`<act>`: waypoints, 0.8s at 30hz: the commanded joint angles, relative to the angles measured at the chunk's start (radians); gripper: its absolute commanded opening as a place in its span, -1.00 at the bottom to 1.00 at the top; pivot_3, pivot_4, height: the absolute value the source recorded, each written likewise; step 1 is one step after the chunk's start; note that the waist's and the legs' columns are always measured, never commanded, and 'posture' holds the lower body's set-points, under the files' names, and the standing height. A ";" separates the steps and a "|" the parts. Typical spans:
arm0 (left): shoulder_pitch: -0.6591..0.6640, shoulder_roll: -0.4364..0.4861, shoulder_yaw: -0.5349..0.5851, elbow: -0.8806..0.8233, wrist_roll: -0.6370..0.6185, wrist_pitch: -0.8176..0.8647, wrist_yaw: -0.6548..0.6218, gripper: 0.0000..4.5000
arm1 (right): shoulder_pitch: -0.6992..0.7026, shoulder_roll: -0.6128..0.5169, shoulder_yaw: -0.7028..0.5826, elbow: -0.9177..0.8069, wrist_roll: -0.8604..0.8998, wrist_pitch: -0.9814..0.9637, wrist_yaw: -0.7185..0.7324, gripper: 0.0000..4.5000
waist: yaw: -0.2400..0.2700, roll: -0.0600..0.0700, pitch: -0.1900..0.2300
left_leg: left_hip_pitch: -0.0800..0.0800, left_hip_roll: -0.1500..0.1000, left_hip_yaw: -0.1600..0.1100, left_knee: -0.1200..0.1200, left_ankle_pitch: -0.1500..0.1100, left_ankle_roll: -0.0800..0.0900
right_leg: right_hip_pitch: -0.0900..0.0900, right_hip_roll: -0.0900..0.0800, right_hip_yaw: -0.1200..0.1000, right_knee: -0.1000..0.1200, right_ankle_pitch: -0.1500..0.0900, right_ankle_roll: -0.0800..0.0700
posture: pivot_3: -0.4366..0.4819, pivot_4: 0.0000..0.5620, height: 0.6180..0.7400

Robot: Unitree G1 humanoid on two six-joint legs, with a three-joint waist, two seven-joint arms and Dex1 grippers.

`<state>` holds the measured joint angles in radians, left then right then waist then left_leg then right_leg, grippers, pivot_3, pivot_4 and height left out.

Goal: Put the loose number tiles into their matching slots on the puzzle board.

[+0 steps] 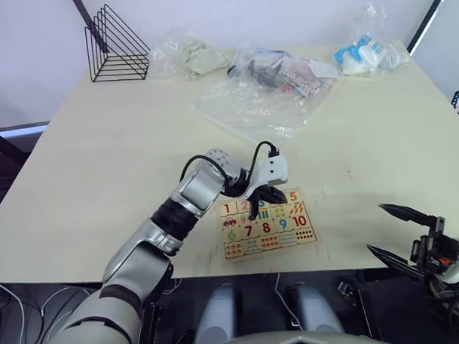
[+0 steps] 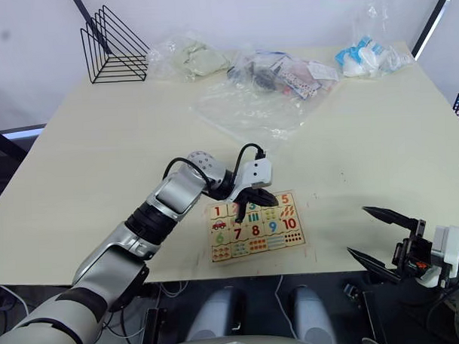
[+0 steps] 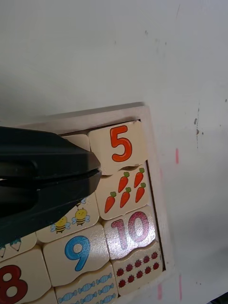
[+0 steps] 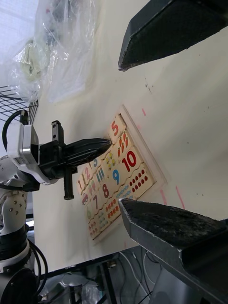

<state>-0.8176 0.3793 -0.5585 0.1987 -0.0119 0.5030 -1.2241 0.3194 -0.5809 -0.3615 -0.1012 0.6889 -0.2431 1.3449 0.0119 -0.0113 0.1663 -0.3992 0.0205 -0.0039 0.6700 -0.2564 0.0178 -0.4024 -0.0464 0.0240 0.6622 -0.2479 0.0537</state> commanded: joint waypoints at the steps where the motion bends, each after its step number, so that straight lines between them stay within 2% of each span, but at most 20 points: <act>1: -0.009 -0.011 0.004 -0.007 0.005 -0.002 0.002 -0.99 | 0.002 0.004 -0.022 -0.016 0.009 -0.014 0.002 1.00 | 0.000 0.000 0.000 | 0.000 0.000 0.000 0.000 0.000 0.000 | 0.000 0.000 0.000 0.000 0.000 0.000 | -0.05 -0.47 1.00; 14: -0.007 0.026 0.051 -0.083 -0.034 0.023 -0.023 -0.99 | -0.006 0.008 -0.024 0.014 0.011 -0.016 0.022 1.00 | 0.000 0.000 0.000 | 0.000 0.000 0.000 0.000 0.000 0.000 | 0.000 0.000 0.000 0.000 0.000 0.000 | -0.05 -0.47 1.00; 24: 0.025 0.077 0.198 -0.187 -0.140 0.101 0.015 -0.99 | -0.034 0.003 -0.016 0.035 0.015 0.007 0.025 1.00 | 0.000 0.000 0.000 | 0.000 0.000 0.000 0.000 0.000 0.000 | 0.000 0.000 0.000 0.000 0.000 0.000 | -0.05 -0.47 1.00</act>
<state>-0.8020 0.4510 -0.4217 0.0580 -0.1118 0.5874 -1.2300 0.2932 -0.5712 -0.3611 -0.0593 0.6890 -0.2425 1.3677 0.0118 -0.0111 0.1662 -0.3991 0.0207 -0.0041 0.6700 -0.2564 0.0178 -0.4024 -0.0465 0.0240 0.6624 -0.2480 0.0537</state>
